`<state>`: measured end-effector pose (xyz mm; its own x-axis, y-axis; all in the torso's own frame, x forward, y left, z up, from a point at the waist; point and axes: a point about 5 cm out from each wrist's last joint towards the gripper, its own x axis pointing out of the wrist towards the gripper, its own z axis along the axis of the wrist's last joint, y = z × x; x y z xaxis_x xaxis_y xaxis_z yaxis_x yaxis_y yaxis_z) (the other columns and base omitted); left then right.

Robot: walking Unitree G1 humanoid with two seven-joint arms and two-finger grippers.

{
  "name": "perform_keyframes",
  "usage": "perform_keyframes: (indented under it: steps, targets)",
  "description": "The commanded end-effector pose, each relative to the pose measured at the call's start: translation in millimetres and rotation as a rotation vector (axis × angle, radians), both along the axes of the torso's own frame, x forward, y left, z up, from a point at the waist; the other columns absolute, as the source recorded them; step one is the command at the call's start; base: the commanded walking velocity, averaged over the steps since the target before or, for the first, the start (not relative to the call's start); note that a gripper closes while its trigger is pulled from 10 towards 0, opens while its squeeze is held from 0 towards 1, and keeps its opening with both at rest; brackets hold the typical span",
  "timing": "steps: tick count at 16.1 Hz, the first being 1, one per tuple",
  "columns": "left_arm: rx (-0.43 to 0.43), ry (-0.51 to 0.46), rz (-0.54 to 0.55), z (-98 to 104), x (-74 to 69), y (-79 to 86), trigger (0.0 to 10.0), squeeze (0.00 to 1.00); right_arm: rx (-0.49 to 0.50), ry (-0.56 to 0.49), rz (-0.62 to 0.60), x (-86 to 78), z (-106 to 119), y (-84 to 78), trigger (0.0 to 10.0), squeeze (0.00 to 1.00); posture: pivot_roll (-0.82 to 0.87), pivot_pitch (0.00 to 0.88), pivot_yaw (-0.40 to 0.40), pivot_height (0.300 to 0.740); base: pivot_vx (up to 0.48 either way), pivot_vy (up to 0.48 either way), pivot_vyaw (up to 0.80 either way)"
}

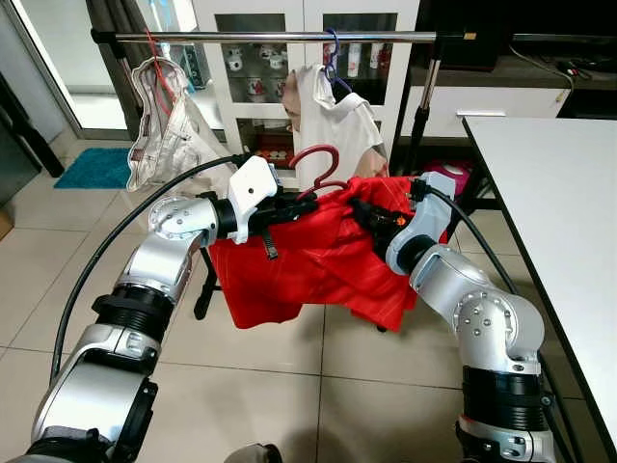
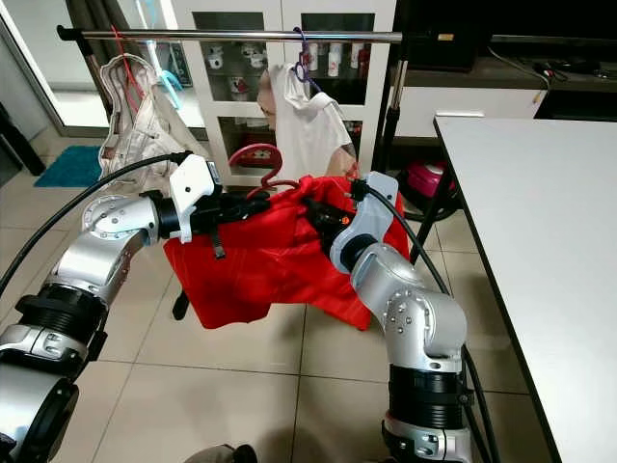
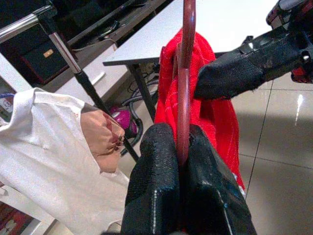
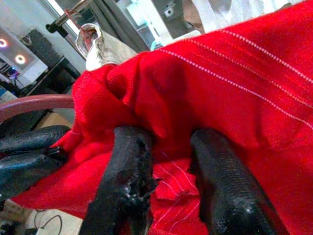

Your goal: Hang hanger

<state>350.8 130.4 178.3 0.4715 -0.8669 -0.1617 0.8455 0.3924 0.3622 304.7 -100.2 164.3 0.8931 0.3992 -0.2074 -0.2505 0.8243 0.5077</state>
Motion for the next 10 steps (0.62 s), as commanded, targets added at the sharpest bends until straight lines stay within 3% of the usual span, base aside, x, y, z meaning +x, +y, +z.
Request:
perform_keyframes:
  steps: [1,5,8,10]
  targets:
    - [-0.001,-0.04,0.002,11,2.4,1.6,0.0,0.0,0.023,-0.012,0.004,1.6,2,0.7,0.0,0.0,-0.15,0.0,0.084,0.74,0.0,0.0,0.0]
    - [0.015,-0.043,0.057,11,7.0,7.7,0.0,0.0,0.024,-0.021,-0.008,0.8,3,-6.0,0.0,0.0,-0.15,0.0,0.086,0.74,0.0,0.0,0.0]
    - [0.023,-0.04,0.107,10,10.7,13.4,0.0,0.0,0.019,-0.026,-0.045,-1.6,2,-22.3,0.0,0.0,-0.16,0.0,0.087,0.74,0.0,0.0,0.0]
    - [0.02,-0.036,0.104,10,10.4,12.5,0.0,0.0,0.014,-0.052,0.027,-5.2,6,-20.7,0.0,0.0,-0.16,0.0,0.09,0.74,0.0,0.0,0.0]
